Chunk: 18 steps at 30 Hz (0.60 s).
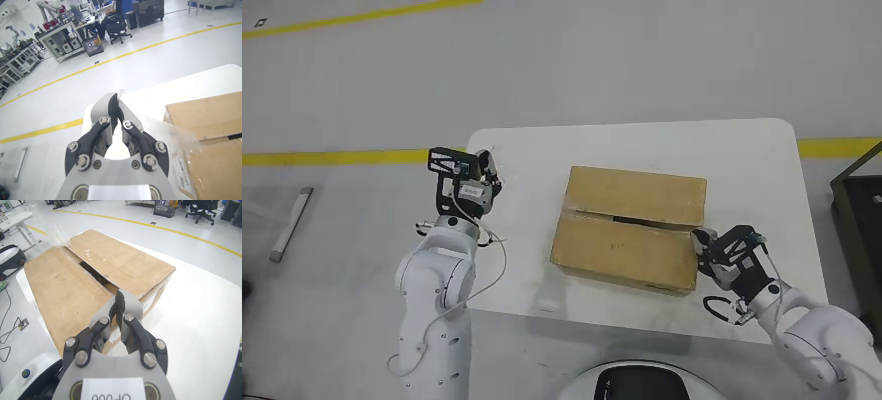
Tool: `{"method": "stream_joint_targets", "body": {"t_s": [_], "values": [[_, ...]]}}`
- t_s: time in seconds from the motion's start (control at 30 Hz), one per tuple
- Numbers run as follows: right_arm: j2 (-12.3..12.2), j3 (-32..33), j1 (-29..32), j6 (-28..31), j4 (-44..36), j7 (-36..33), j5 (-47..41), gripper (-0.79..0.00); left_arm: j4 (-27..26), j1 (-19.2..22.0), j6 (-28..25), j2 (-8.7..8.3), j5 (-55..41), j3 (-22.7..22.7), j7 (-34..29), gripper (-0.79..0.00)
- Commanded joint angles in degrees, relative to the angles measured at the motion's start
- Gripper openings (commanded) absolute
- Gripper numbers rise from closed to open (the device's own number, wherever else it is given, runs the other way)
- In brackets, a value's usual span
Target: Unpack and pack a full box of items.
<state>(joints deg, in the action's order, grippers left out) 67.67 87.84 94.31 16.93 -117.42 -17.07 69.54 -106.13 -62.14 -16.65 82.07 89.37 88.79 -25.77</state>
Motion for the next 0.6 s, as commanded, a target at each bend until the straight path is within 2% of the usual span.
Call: {"method": "stream_joint_targets", "body": {"t_s": [0.0,0.1,0.43,0.47,0.5,0.53,0.57], "values": [[-0.03,-0.02,-0.11,0.14,0.00,-0.10,0.10,-0.785,0.13,0.05,0.20,-0.17,0.59,0.27,-0.43,-0.785],[-0.08,-0.03,-0.33,0.36,0.03,-0.14,0.26,-0.785,0.55,0.37,1.06,-0.39,0.75,0.99,-2.43,-0.785],[-0.19,-0.35,-0.59,0.23,0.42,-0.35,0.90,-0.785,2.17,1.20,2.64,-1.22,2.24,3.29,-3.32,-0.785],[-0.19,-0.38,-0.60,0.21,0.45,-0.35,0.91,-0.785,2.37,1.20,2.84,-1.28,2.17,3.35,-3.53,-0.748],[-0.20,-0.41,-0.61,0.19,0.51,-0.34,0.89,-0.785,2.54,1.21,2.77,-1.33,1.91,3.34,-3.60,-0.453],[-0.21,-0.42,-0.63,0.12,0.57,-0.43,0.92,-0.785,2.88,1.14,2.85,-1.40,2.01,3.44,-3.94,0.000],[-0.21,-0.46,-0.66,0.01,0.58,-0.44,0.93,-0.785,3.08,1.12,2.90,-1.48,2.24,3.52,-4.13,0.000]]}}
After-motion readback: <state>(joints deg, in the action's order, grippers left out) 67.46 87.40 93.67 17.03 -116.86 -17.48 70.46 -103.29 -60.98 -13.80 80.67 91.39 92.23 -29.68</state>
